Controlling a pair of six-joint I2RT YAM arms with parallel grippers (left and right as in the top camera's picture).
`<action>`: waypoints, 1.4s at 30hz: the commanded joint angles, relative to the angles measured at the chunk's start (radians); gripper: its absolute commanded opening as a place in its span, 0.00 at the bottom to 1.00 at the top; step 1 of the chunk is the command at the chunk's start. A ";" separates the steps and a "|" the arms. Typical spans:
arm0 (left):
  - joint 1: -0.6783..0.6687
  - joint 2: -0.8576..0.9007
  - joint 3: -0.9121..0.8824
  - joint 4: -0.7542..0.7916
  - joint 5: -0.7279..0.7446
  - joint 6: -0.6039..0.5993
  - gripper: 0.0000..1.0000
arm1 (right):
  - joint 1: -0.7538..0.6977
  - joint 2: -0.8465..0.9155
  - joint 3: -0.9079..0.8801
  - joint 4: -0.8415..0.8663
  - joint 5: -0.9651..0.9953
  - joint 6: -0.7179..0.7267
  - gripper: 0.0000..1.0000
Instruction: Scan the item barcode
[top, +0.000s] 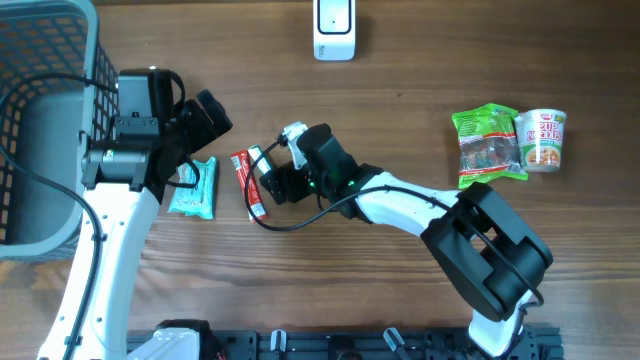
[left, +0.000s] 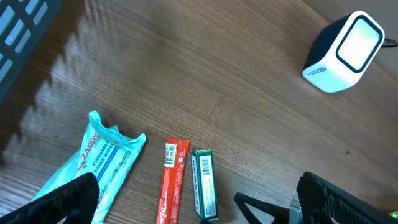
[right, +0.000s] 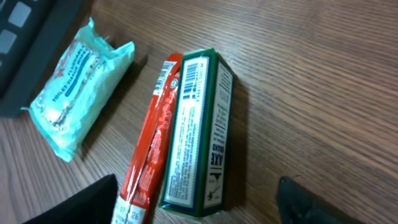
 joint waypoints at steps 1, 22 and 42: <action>0.002 -0.004 0.009 0.002 0.004 -0.010 1.00 | 0.000 0.042 0.000 0.015 -0.001 -0.006 0.77; 0.002 -0.004 0.009 0.002 0.004 -0.010 1.00 | 0.039 0.087 0.000 0.072 0.056 -0.020 0.45; 0.002 -0.004 0.009 0.002 0.004 -0.010 1.00 | -0.079 -0.164 0.000 -0.257 0.116 0.034 0.30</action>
